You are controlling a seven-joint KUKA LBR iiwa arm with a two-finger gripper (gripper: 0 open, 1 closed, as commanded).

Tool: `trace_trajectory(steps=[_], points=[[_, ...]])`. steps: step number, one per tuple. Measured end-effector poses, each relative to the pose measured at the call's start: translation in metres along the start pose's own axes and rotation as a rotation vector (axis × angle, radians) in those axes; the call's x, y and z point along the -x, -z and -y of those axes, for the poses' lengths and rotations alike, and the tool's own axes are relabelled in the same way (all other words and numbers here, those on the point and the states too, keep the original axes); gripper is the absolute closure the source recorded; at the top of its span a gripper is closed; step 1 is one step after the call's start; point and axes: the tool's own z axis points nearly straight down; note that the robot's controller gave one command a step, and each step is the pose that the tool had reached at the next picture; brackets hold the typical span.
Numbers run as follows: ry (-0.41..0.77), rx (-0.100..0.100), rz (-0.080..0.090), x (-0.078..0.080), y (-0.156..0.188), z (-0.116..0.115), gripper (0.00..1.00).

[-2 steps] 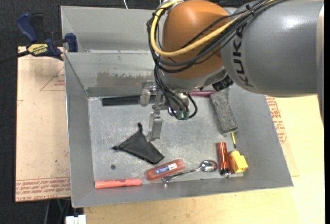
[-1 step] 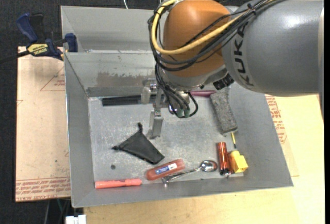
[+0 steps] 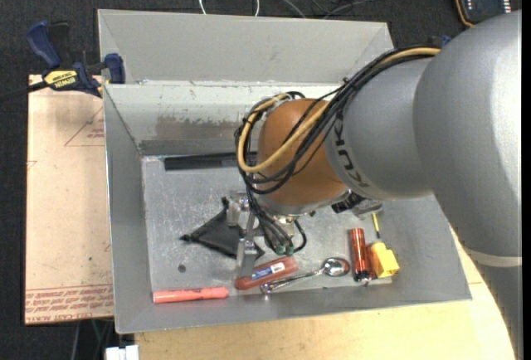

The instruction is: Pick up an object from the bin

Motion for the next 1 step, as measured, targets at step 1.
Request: trace_trajectory(steps=[1], points=[[-0.077,0.004,0.014,-0.0173,0.0522,-0.0075,0.0]])
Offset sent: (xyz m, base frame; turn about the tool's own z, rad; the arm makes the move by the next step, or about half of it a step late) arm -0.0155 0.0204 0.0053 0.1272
